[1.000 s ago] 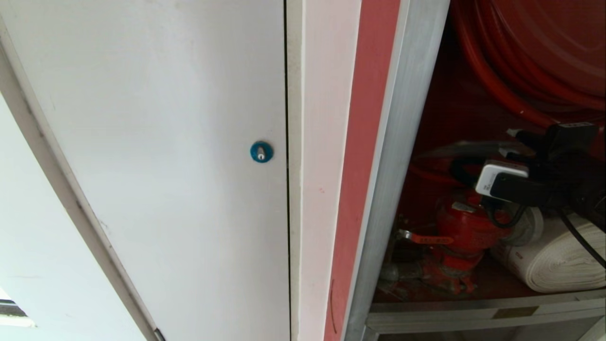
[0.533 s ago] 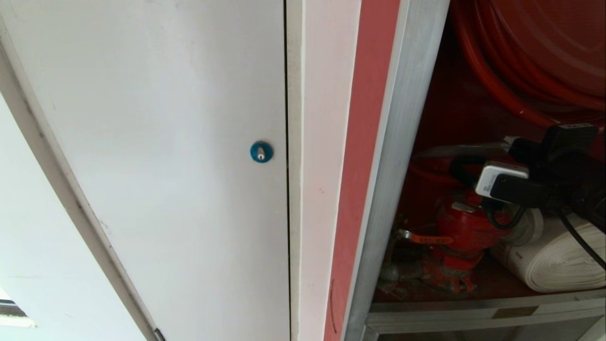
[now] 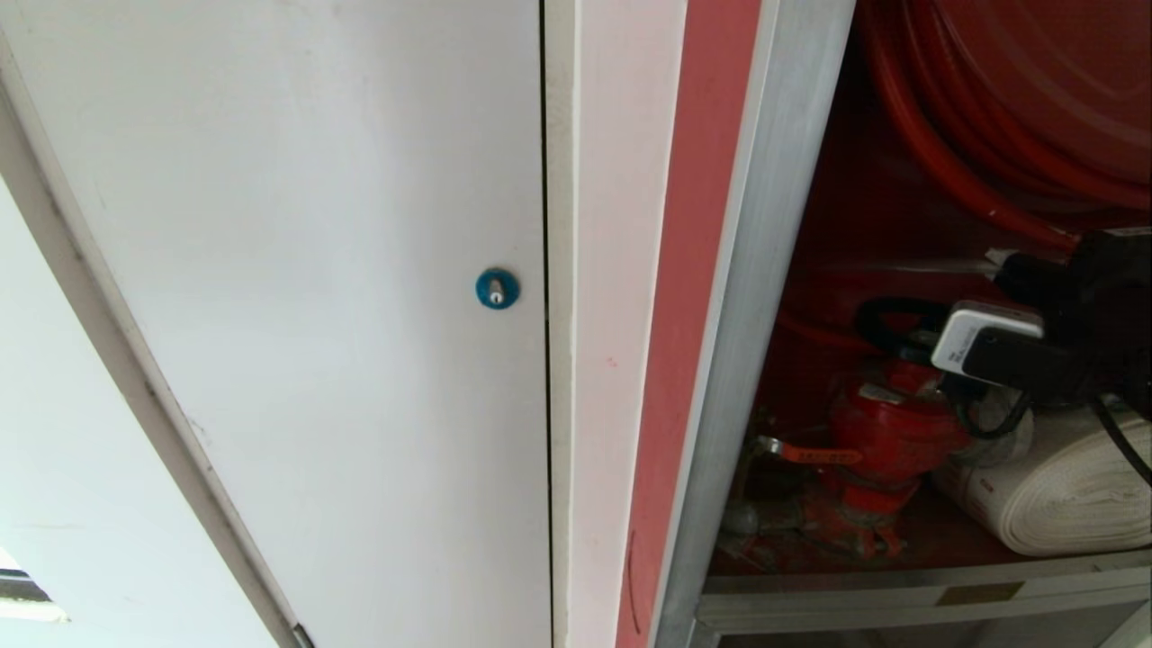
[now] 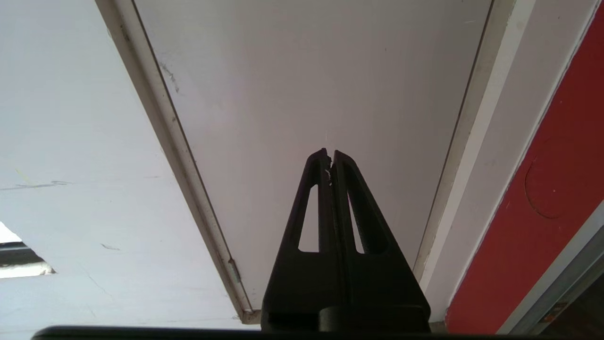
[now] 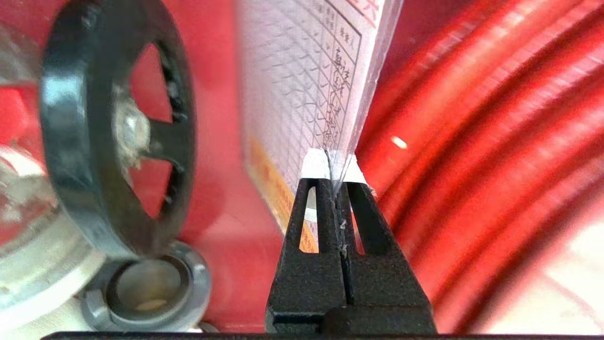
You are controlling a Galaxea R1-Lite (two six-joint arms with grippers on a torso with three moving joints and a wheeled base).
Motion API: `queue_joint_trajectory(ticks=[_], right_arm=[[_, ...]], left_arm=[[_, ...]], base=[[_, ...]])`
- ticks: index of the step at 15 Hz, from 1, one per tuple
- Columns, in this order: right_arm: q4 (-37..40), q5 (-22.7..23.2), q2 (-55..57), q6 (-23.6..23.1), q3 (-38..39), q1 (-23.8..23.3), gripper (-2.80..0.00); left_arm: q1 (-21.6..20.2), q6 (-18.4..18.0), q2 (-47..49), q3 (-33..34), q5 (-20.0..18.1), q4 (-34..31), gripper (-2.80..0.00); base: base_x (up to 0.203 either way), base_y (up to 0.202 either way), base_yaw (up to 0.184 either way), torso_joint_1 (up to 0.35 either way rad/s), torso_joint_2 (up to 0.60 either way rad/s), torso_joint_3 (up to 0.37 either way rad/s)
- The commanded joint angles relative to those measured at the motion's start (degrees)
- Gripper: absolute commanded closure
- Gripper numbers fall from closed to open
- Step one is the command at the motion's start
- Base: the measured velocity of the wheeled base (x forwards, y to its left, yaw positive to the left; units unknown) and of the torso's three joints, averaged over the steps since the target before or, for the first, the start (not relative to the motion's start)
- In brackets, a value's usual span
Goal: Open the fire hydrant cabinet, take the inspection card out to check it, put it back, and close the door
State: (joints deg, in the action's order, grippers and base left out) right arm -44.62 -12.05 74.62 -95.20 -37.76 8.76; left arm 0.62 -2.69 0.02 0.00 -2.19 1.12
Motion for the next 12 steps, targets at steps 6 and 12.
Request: queue_joint_trajectory(ticks=[6, 12], right_arm=[[6.02, 0.18, -10.97, -0.04, 3.19, 1.72, 0.0], [16.29, 1.27, -23.63, 3.77, 6.24, 1.8, 0.0]], left_arm=[[-0.01, -0.03, -0.02, 0.7, 0.0, 0.02, 0.0], [-0.01, -0.03, -0.02, 0.7, 0.0, 0.02, 0.0]], base=[[0.0, 0.0, 0.0, 0.0, 0.0, 0.0], [0.0, 0.0, 0.0, 0.0, 0.0, 0.0]])
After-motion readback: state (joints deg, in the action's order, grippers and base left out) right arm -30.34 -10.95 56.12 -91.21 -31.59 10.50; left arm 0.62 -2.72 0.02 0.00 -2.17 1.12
